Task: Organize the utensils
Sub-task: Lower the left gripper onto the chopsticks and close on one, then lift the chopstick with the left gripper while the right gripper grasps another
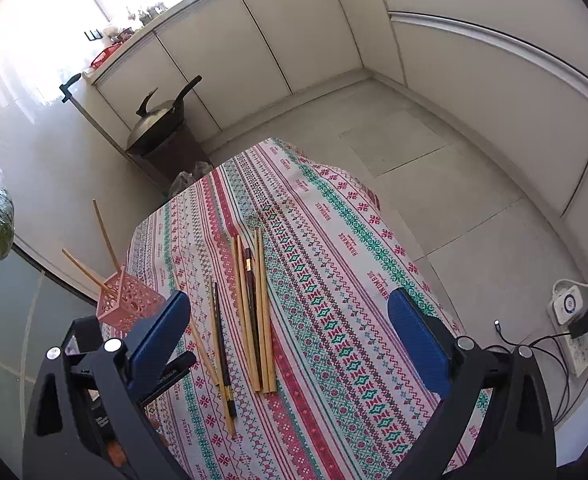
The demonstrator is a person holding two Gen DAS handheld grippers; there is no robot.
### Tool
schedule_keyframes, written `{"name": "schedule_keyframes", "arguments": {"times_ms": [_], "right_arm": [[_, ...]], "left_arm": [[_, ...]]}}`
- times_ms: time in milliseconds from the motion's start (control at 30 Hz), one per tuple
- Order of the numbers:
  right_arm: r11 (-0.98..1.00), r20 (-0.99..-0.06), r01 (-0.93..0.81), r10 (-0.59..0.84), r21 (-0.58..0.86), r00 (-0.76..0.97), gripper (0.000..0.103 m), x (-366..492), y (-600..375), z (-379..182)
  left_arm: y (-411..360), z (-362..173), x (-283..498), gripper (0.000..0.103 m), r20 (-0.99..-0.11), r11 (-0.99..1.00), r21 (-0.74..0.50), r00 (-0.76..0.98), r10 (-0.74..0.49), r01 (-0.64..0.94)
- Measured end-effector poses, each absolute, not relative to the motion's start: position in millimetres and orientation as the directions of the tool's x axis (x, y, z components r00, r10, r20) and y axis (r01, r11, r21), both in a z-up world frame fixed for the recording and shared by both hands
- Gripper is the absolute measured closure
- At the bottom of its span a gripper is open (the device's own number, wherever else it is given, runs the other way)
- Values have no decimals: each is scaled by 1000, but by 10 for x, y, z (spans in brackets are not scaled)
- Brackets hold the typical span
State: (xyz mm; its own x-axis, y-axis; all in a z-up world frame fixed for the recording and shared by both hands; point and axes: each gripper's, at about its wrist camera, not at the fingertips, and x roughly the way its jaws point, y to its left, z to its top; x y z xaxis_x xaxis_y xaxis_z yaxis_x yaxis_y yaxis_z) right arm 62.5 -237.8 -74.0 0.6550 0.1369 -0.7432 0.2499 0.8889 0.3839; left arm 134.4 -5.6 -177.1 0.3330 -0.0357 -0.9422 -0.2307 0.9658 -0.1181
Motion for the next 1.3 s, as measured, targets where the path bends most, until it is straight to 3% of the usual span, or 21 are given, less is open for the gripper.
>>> {"name": "schedule_keyframes", "arguments": {"times_ms": [100,533,667,700,767,900,1167,1300], "right_arm": [[875,-753,268,152,404,640,7,654,-2434,-794],[872,-770,285,149,398,620,7,679,-2460,-846],[873,-776,293,141,390,615,7,683,-2468,-869],[873,-777,298,135,387,615,7,688,-2479,-874],[869,-782,312,126,384,611,7,703,-2507,-901],[859,-815,347,129,377,565,7,863,-2542,-1036],[811,-854,401,214,426,475,7,1422,-2451,-1370],[813,-871,402,239,421,430,7,1768,-2313,-1549]], "left_arm": [[-39,-1875,1394,49,-951,966,-99,307,-21,-241],[-171,-1764,1380,50,-947,977,-110,318,-46,-185],[-362,-1854,1322,78,-938,995,-8,345,28,-103],[-381,-1843,1297,91,-937,996,-16,349,15,-85],[-386,-1827,1241,96,-941,998,-28,339,-7,-58],[-237,-1641,982,96,-934,998,-56,355,-52,-1],[80,-506,255,97,-753,989,-89,642,-144,117],[46,-191,229,97,-659,985,-88,732,-171,150]]}}
